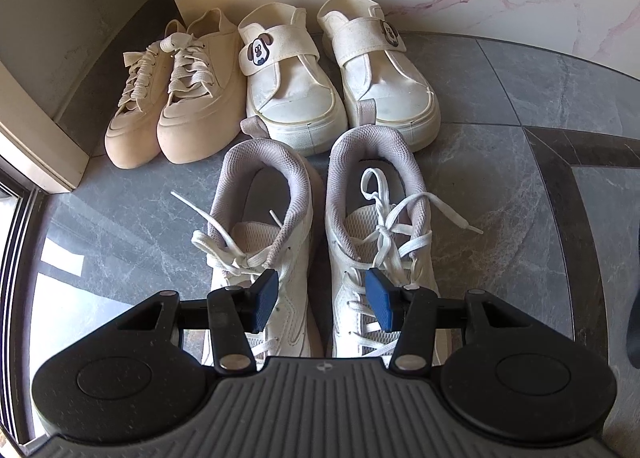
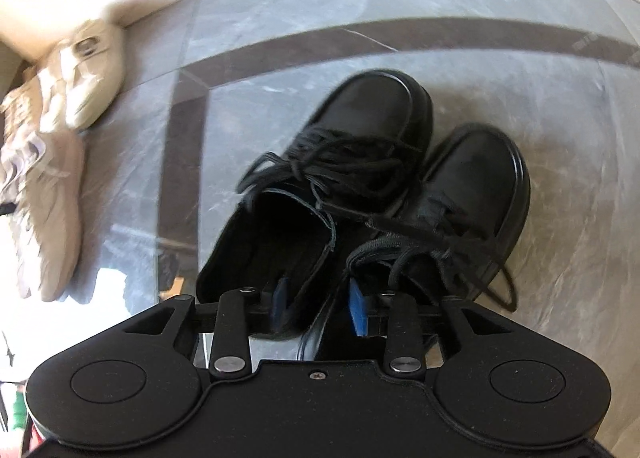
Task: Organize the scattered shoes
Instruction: 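Carry the black shoes with the right gripper toward the cream velcro pair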
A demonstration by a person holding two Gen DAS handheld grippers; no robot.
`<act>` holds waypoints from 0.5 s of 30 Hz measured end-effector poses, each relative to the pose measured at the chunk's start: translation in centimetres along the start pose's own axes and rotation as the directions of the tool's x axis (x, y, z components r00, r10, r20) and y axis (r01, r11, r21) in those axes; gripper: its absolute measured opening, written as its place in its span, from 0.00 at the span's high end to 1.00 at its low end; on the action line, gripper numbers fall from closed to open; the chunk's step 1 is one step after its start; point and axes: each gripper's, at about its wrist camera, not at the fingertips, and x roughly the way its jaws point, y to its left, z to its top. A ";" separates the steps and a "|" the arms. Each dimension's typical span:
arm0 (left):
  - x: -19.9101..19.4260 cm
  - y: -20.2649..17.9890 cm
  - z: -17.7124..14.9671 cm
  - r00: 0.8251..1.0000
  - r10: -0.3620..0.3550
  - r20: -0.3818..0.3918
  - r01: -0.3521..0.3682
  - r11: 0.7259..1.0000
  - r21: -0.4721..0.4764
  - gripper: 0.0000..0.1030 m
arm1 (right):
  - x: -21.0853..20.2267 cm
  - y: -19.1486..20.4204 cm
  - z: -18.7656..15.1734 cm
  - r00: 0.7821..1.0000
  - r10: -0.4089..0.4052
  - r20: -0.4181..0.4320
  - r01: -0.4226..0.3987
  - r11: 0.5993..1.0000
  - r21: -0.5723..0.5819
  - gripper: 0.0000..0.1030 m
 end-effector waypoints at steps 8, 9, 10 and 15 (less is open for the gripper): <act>-0.5 1.1 -1.2 1.000 -0.025 0.009 0.025 0.999 -0.021 0.55 | -2.1 3.6 -1.9 0.993 -0.109 0.053 0.104 0.552 -0.827 0.59; -0.6 1.1 -1.2 1.000 -0.029 0.011 0.029 0.999 -0.020 0.55 | -1.5 4.0 -3.3 0.988 -0.137 0.073 0.118 0.361 -0.925 0.56; -0.6 1.2 -1.3 0.999 -0.033 0.013 0.033 0.999 -0.019 0.55 | -1.2 4.2 -4.4 0.985 -0.155 0.081 0.117 0.237 -0.965 0.56; -0.5 1.9 -1.6 0.999 -0.036 0.009 0.037 0.998 -0.047 0.55 | 0.3 5.0 -6.4 0.987 -0.146 0.066 0.039 -0.179 -0.983 0.56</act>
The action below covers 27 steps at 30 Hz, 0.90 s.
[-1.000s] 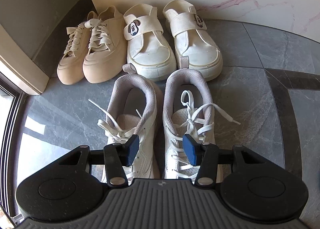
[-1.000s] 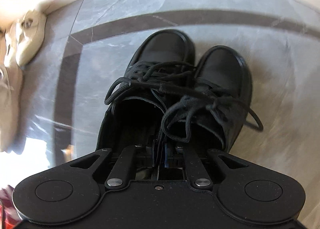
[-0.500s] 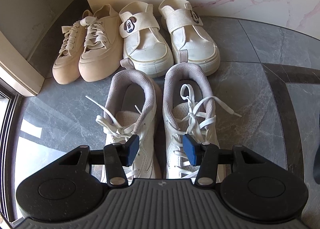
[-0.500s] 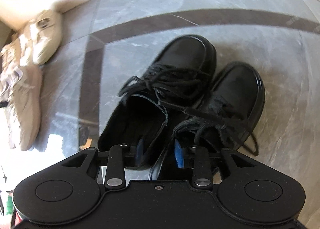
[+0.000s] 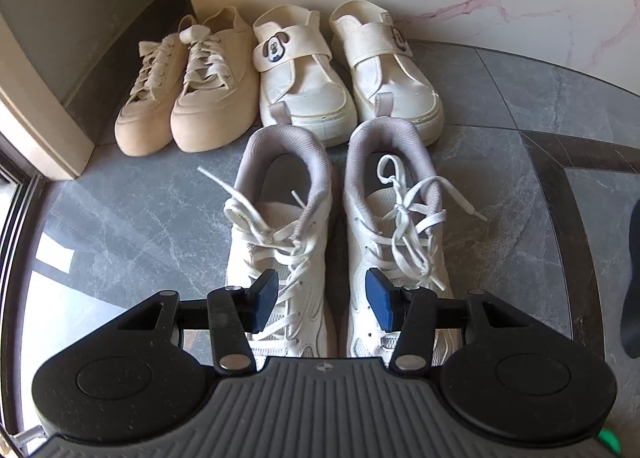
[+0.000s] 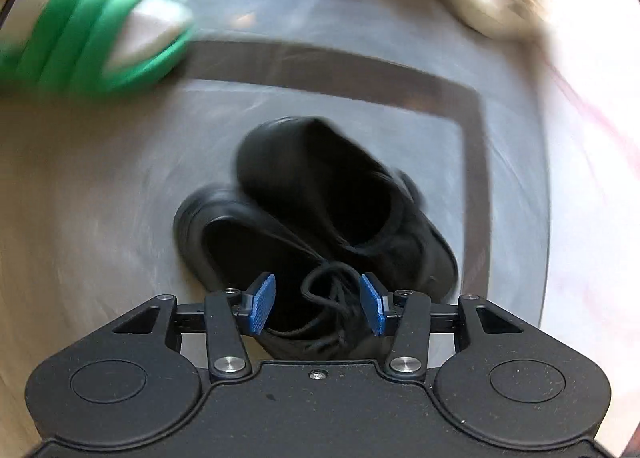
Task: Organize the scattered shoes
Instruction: 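Carry the black shoes with the right gripper toward the cream velcro pair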
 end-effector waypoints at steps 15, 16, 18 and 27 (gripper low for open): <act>0.8 0.3 -1.1 1.000 -0.022 -0.017 0.021 0.999 -0.024 0.55 | 2.4 0.4 1.9 0.992 0.113 0.058 -0.081 0.913 -0.399 0.61; 0.9 0.3 -1.1 1.000 -0.022 -0.017 0.022 0.999 -0.027 0.55 | 2.7 0.5 1.9 0.991 0.123 0.062 -0.088 0.912 -0.401 0.61; 0.9 0.4 -1.2 1.000 -0.022 -0.019 0.021 0.999 -0.029 0.55 | 2.9 0.5 1.9 0.988 0.136 0.066 -0.100 0.915 -0.391 0.68; 0.9 0.6 -1.4 0.999 -0.019 -0.027 0.018 0.999 -0.033 0.55 | 3.7 -0.3 2.8 0.987 0.151 0.054 -0.129 0.946 -0.299 0.88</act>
